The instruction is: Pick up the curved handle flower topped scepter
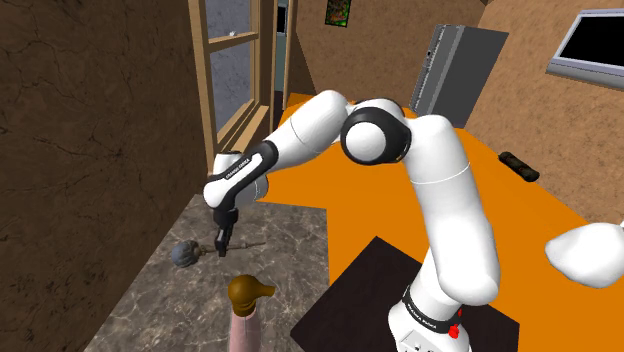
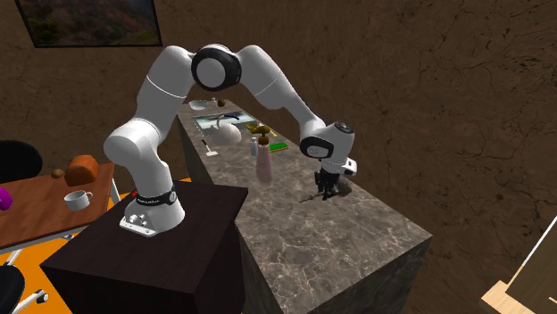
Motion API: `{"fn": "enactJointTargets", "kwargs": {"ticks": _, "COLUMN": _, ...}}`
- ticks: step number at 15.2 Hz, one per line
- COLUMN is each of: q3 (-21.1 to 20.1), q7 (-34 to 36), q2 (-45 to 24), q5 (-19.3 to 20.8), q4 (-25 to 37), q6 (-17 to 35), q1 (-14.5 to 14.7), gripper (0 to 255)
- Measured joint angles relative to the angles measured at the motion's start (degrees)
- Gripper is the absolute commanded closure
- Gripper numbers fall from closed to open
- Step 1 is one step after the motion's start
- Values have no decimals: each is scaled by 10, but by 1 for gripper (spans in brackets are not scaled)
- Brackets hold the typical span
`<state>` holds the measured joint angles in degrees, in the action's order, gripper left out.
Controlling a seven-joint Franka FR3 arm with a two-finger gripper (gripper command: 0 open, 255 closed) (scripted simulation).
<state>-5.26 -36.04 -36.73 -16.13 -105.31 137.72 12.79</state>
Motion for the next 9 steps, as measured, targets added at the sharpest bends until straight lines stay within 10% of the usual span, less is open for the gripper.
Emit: {"fn": "enactJointTargets", "kwargs": {"ticks": 9, "q3": 3, "q7": 13, "q2": 49, "q5": 5, "q4": -3, "q6": -45, "q1": 1, "gripper": 255}}
